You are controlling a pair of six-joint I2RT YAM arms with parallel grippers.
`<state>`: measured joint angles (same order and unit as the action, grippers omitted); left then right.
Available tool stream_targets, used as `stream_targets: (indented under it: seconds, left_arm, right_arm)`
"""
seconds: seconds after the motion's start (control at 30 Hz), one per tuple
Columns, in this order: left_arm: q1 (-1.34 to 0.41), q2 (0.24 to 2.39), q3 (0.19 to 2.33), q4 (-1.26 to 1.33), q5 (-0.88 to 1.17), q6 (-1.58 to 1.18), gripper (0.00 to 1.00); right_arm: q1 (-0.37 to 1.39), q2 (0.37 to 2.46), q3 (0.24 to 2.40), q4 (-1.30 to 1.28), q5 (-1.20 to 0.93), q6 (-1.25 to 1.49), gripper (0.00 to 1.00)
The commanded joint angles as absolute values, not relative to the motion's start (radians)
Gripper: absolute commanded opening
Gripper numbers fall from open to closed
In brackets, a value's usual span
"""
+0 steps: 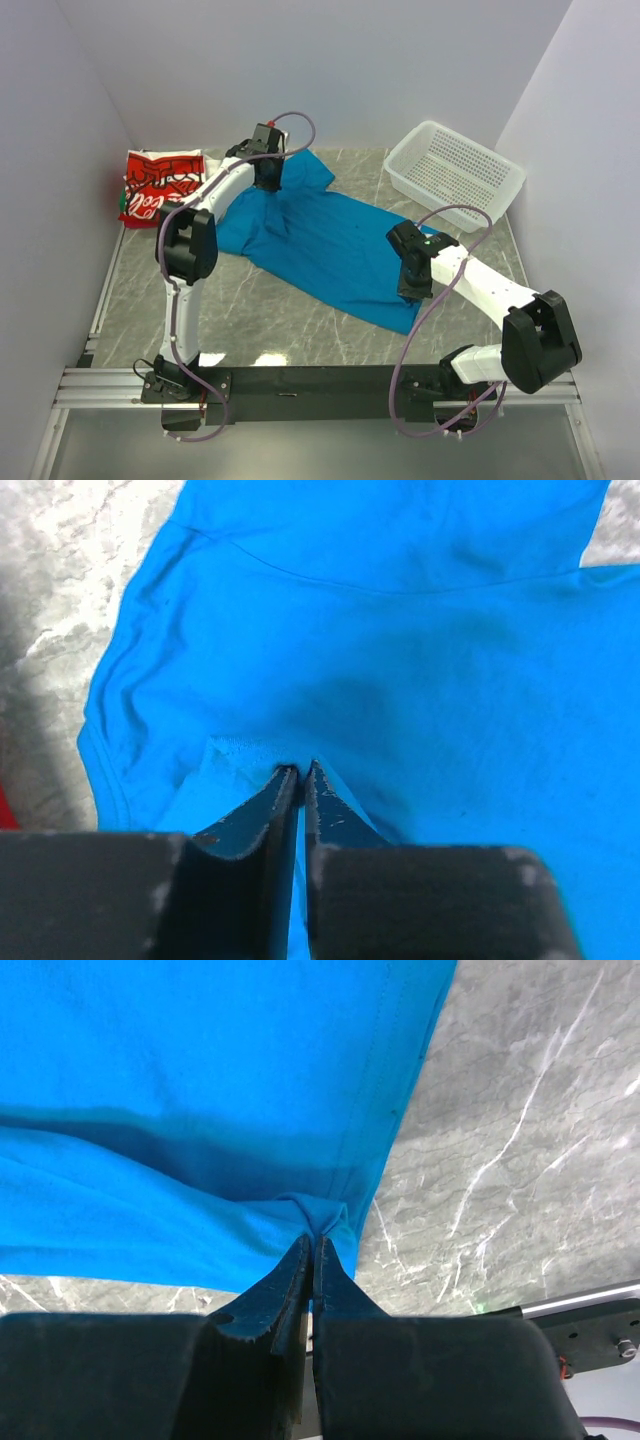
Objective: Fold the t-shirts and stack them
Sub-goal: Fold the tshirt
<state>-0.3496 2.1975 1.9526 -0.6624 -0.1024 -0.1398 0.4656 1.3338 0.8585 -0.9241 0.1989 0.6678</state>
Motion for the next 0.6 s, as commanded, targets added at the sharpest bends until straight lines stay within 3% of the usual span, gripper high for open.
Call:
stream_targets:
  seconds: [0.0,0.03,0.07,0.17,0.3,0.43,0.57]
  left_arm:
    - [-0.354,2.22,2.0,-0.647,-0.107,-0.136,0.25]
    - [-0.354,2.223,2.002,-0.649,-0.127,-0.144,0.39]
    - [-0.354,2.22,2.003,-0.65,-0.144,-0.155,0.62]
    - [-0.353,2.188,1.996,-0.646,-0.182,-0.172,0.84]
    - [-0.338,2.097,1.913,-0.646,-0.233,-0.221,0.99]
    - [-0.257,1.93,1.741,-0.641,-0.204,-0.27,0.99]
    - [-0.175,1.787,1.556,-0.646,-0.19,-0.301,0.99]
  right_arm:
    - [0.451,1.318,0.864,-0.928,0.238,0.652,0.0]
    - [0.448,1.319,0.865,-0.927,0.239,0.65,0.0]
    - [0.445,1.318,0.865,-0.927,0.244,0.65,0.0]
    - [0.434,1.316,0.87,-0.925,0.256,0.649,0.0]
    - [0.414,1.313,0.873,-0.927,0.262,0.644,0.07]
    - [0.384,1.299,0.861,-0.92,0.271,0.646,0.34]
    - [0.365,1.286,0.861,-0.937,0.293,0.646,0.48]
